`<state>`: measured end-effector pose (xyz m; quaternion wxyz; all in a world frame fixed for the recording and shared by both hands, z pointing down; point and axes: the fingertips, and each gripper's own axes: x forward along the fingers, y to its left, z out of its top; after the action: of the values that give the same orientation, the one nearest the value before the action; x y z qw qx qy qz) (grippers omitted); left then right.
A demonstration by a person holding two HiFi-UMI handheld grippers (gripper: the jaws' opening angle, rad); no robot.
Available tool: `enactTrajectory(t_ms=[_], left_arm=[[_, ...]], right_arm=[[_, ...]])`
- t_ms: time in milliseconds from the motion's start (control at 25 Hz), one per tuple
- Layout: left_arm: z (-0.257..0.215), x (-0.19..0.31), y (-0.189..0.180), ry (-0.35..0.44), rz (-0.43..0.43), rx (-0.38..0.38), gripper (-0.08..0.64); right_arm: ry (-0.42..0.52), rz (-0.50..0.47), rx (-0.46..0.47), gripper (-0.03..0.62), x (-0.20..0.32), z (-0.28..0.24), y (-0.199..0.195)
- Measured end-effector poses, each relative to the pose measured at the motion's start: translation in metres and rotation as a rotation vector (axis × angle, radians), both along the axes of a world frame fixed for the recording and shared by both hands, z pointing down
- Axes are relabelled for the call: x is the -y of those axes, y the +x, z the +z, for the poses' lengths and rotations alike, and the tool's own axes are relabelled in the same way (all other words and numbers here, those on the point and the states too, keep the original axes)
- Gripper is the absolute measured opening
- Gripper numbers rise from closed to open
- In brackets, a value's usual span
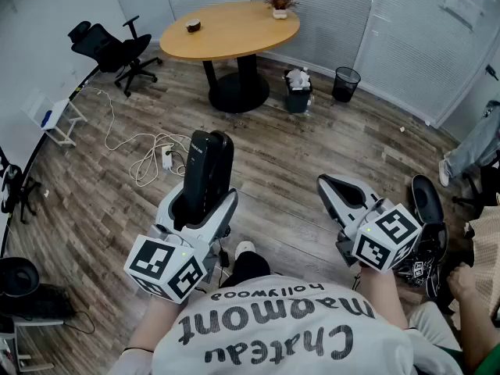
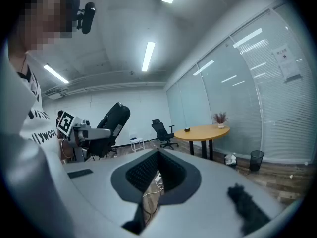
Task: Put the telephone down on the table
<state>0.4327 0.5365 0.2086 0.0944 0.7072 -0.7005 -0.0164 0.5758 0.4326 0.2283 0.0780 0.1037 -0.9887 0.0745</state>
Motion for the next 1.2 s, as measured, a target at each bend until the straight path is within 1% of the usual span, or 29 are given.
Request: enactTrajectory(t_ms=[160, 320, 520, 680, 880, 1040, 1200], left_arm=[[0.002, 0.000, 0.000, 0.001, -0.003, 0.010, 0.295], [0.005, 0.004, 0.002, -0.010, -0.006, 0.019, 0.295], [0.015, 0.008, -0.004, -0.024, -0.019, 0.002, 0.295], [0.021, 0.020, -0.018, -0.030, -0.018, -0.025, 0.295], [0.030, 0.051, -0.043, -0.034, -0.005, -0.046, 0.295], [0.034, 0.085, -0.069, -0.041, 0.005, -0.071, 0.295], [0.038, 0.120, -0.103, -0.056, 0.031, -0.077, 0.295]], right_arm=[[0.004, 0.000, 0.000, 0.015, 0.000, 0.003, 0.001], [-0.020, -0.018, 0.018, 0.014, 0.000, 0.004, 0.000], [-0.033, -0.051, -0.022, 0.015, -0.003, 0.020, -0.010], [-0.041, -0.045, -0.037, 0.015, 0.010, 0.023, -0.021], [-0.063, -0.017, -0.060, 0.015, 0.038, 0.032, -0.038], [-0.083, -0.005, -0.077, 0.015, 0.067, 0.037, -0.061], [-0.091, 0.011, -0.095, 0.015, 0.099, 0.041, -0.096]])
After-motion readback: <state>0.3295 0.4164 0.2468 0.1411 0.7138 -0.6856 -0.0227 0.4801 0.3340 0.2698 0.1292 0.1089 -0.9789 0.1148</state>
